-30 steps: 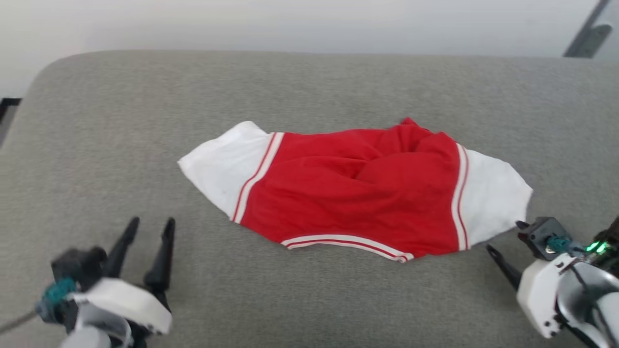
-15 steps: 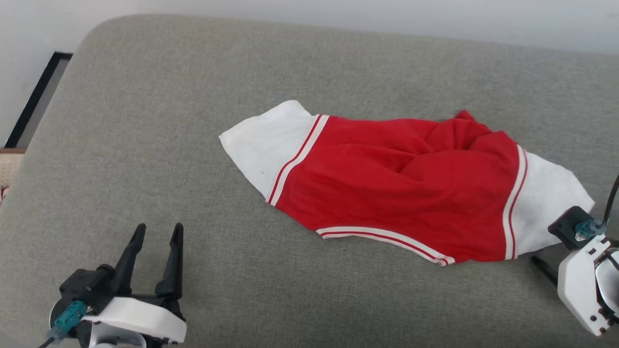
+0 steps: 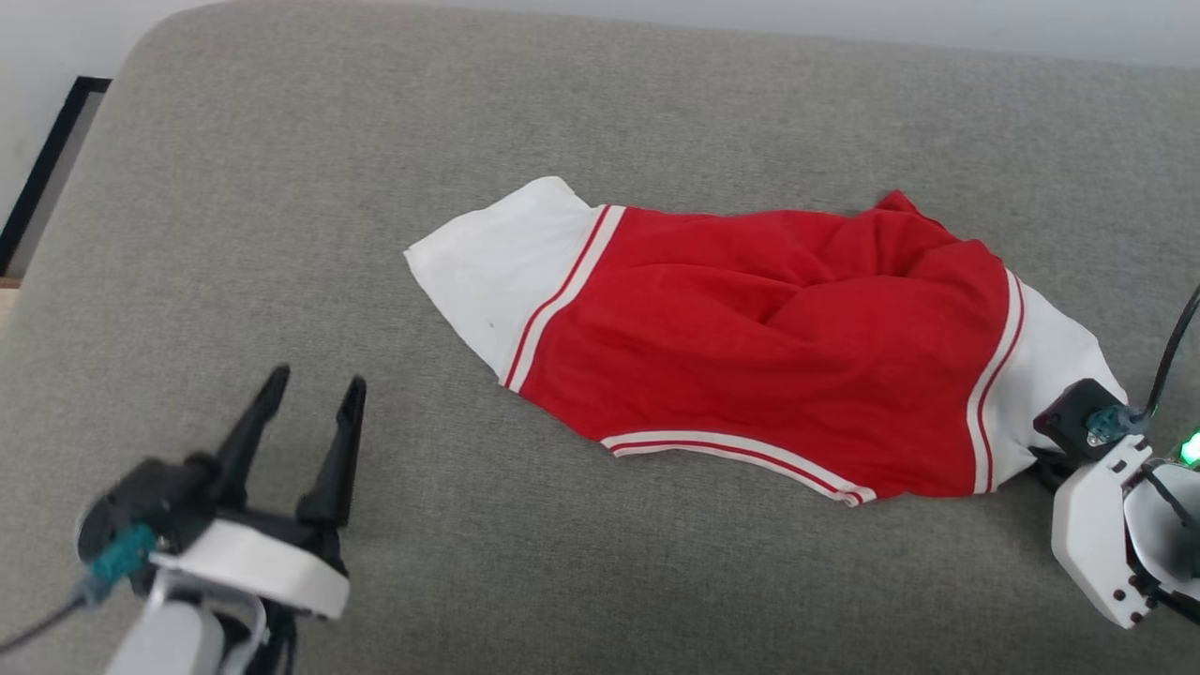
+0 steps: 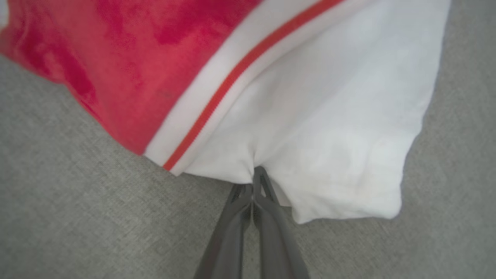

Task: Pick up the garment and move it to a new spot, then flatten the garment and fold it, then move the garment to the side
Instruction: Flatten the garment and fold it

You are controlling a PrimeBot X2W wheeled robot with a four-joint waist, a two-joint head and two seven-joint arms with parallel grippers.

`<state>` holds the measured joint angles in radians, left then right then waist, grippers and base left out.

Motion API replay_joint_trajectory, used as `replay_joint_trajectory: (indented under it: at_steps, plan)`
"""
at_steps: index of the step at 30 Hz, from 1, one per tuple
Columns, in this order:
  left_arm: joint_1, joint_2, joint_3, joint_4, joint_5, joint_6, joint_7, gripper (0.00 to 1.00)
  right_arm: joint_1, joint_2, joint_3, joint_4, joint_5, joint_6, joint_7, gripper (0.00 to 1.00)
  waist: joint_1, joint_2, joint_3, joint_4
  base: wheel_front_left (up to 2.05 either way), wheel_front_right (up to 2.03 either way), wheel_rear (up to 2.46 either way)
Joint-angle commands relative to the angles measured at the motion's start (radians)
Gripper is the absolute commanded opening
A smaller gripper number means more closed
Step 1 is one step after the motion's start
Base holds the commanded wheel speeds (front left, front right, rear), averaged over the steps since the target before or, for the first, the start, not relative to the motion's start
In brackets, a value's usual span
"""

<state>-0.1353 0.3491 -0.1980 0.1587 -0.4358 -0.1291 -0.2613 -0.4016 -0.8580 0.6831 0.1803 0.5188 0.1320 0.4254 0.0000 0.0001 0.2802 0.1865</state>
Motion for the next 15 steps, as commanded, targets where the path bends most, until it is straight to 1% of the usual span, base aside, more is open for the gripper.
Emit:
replay_joint_trajectory:
  at_steps: [1,3,4,5,6,7,8,10,12,14,15]
  plan:
    - [-0.053,0.051,-0.036,-0.005,-0.021,-0.002,-0.005,1.0,0.001,0.004,0.016,0.02,-0.001,-0.002,0.009,0.0,0.0,-0.0001,0.008,-0.011,0.0,0.0,0.0]
    - [-0.112,0.123,-0.11,0.007,-0.063,-0.002,-0.005,1.0,-0.009,0.004,0.012,0.015,-0.006,-0.003,0.007,0.0,0.0,-0.0001,0.014,-0.018,0.0,0.0,0.0]
    - [-0.144,0.155,-0.157,0.012,-0.121,-0.002,0.013,1.0,-0.014,0.006,0.011,0.011,-0.008,-0.004,0.008,0.0,0.0,-0.0001,0.017,-0.021,0.0,0.0,0.0]
    - [-0.182,0.192,-0.201,0.024,-0.181,-0.002,0.054,1.0,-0.021,0.007,0.011,0.007,-0.01,-0.004,0.01,0.0,0.0,-0.0001,0.02,-0.024,0.0,0.0,0.0]
    - [-0.228,0.247,-0.259,0.026,-0.224,-0.002,0.105,1.0,-0.029,0.01,0.01,0.001,-0.014,-0.004,0.014,0.0,0.0,-0.0001,0.026,-0.029,0.0,0.0,0.0]
    - [-0.277,0.286,-0.31,0.016,-0.292,-0.001,0.155,1.0,-0.035,0.012,0.009,-0.005,-0.017,-0.004,0.016,0.0,0.0,-0.0001,0.031,-0.033,0.0,0.0,0.0]
    - [-0.317,0.312,-0.343,0.013,-0.384,0.0,0.216,1.0,-0.042,0.015,0.008,-0.011,-0.02,-0.004,0.019,0.0,0.0,-0.0001,0.039,-0.037,0.0,0.0,0.0]
    - [-0.389,0.372,-0.42,0.006,-0.546,0.0,0.371,1.0,-0.053,0.021,0.008,-0.022,-0.025,-0.004,0.029,0.0,0.0,-0.0001,0.056,-0.044,0.0,0.0,0.0]
    - [-0.469,0.42,-0.463,0.024,-0.691,0.0,0.512,1.0,-0.064,0.03,0.009,-0.036,-0.032,-0.004,0.039,0.0,0.0,-0.0001,0.073,-0.052,0.0,0.0,0.0]
    - [-0.524,0.44,-0.49,0.063,-0.82,0.0,0.644,1.0,-0.074,0.044,0.012,-0.05,-0.032,-0.004,0.05,0.0,0.0,-0.0001,0.088,-0.065,0.0,0.0,0.0]
    - [-0.55,0.445,-0.503,0.078,-0.864,0.0,0.703,1.0,-0.08,0.047,0.012,-0.054,-0.033,-0.004,0.054,0.0,0.0,-0.0001,0.097,-0.07,0.0,0.0,0.0]
